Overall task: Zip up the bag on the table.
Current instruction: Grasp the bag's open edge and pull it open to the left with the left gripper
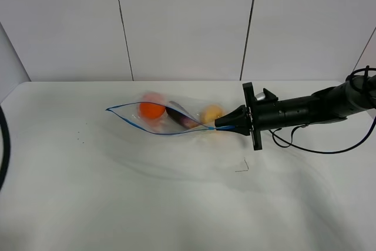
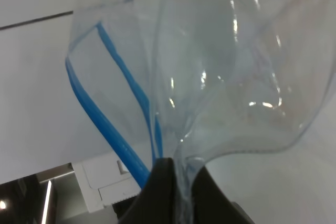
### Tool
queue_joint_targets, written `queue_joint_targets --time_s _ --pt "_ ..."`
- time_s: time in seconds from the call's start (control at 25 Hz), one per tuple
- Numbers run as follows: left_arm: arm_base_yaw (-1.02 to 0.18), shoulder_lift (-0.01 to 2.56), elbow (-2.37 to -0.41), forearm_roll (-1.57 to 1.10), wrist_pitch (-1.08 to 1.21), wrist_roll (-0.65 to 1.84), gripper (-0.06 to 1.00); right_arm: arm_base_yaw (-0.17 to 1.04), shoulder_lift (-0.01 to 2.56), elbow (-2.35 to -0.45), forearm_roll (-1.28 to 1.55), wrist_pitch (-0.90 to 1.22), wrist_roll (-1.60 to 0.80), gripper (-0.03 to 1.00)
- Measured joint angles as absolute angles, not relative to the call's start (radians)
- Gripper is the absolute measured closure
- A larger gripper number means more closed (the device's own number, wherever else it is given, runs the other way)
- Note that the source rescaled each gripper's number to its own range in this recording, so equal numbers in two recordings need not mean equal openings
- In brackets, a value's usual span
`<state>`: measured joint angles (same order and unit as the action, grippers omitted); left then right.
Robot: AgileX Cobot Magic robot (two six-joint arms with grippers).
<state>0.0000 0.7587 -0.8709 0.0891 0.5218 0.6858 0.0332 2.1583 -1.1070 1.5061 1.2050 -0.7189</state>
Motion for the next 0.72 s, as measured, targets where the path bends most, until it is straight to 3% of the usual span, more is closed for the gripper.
queue_joint_targets --time_s 0.2,0.44,0.72 --pt "-0.004 0.914 -0.872 0.088 0.087 1.043 -0.06 0.033 2.158 -1.107 1.501 1.205 -0.719 0.97" --pt "-0.012 1.126 -0.872 0.142 -0.401 1.133 -0.06 0.033 2.158 -1.107 1.499 1.205 -0.719 0.97" --pt "-0.193 1.308 -0.869 0.260 -0.541 1.123 -0.06 0.033 2.158 -1.107 1.499 1.205 -0.719 0.97"
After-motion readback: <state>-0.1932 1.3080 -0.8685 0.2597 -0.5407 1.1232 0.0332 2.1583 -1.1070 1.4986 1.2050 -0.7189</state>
